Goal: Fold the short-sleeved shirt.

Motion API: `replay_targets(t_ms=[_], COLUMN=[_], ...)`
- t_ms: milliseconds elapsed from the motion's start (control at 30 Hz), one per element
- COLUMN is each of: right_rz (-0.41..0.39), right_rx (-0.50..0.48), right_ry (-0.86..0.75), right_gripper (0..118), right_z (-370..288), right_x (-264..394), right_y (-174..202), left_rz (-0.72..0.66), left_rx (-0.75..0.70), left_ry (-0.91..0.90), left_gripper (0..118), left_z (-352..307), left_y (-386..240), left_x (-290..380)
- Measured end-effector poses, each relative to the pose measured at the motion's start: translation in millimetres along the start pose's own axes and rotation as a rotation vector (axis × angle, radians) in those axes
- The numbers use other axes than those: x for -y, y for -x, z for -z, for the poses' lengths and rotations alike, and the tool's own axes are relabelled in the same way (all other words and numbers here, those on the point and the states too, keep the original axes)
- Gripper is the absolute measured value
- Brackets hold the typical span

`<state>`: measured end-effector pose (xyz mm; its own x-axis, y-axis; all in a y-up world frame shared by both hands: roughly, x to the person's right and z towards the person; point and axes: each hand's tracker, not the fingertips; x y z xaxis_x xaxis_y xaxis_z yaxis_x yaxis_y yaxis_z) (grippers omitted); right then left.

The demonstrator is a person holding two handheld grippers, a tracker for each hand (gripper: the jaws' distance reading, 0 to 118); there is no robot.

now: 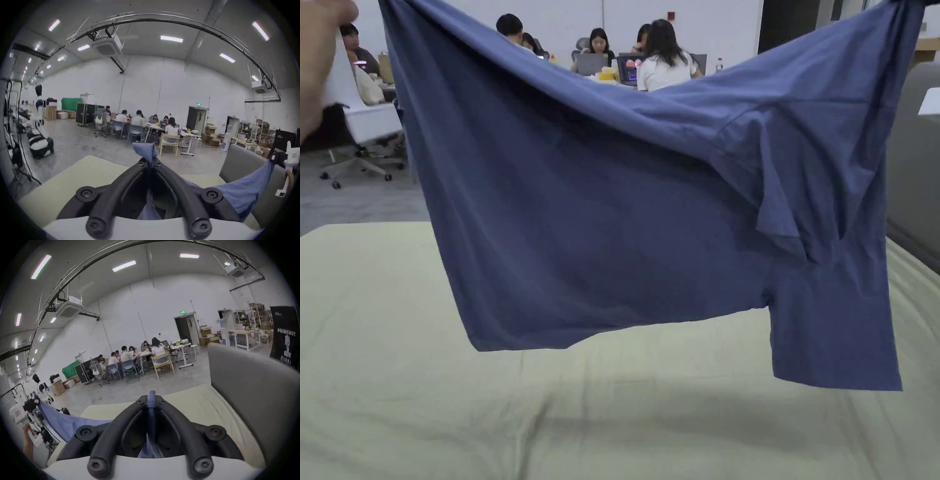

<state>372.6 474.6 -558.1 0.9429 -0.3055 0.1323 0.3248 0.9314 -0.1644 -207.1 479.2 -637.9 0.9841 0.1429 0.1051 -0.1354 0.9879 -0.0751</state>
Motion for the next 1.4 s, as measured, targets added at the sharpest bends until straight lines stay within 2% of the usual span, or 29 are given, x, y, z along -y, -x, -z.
replay_targets(t_ms=[67,200,300,467,633,733,867,1000,1100,1233,1400], right_rz=[0.038,0.054,0.132,0.190,0.203,0.159,0.127,0.149,0.154,0.141,0.129], right_rx=[-0.014,0.039,0.072,0.112,0.092,0.081,0.043,0.017,0.023,0.036,0.073], right_ry=[0.050,0.217,0.330,0.480,0.513,0.529,0.538,0.515,0.520,0.554,0.633], right_gripper=[8,8,8,8,8,8,8,8,8,8,8], right_z=[21,53,51,42,11,-19,-74,-141,-190,-247,-294], right_x=[35,134,225,330,375,394,406,416,426,445,476], right_y=[-17,-58,-88,-125,-138,-139,-142,-153,-165,-175,-187], left_rz=[-0.046,-0.055,-0.113,-0.186,-0.163,-0.136,-0.135,-0.125,-0.141,-0.113,-0.090], left_rx=[0.046,0.028,0.027,-0.014,0.005,0.036,0.097,0.103,0.107,0.102,0.066], left_ry=[0.042,0.235,0.404,0.572,0.618,0.637,0.657,0.631,0.621,0.694,0.776], left_gripper=[1,1,1,1,1,1,1,1,1,1,1], left_z=[16,39,42,22,-16,-48,-102,-164,-210,-266,-329], left_y=[8,25,41,58,63,63,69,79,87,91,94], left_x=[41,148,237,339,372,379,381,377,380,398,430])
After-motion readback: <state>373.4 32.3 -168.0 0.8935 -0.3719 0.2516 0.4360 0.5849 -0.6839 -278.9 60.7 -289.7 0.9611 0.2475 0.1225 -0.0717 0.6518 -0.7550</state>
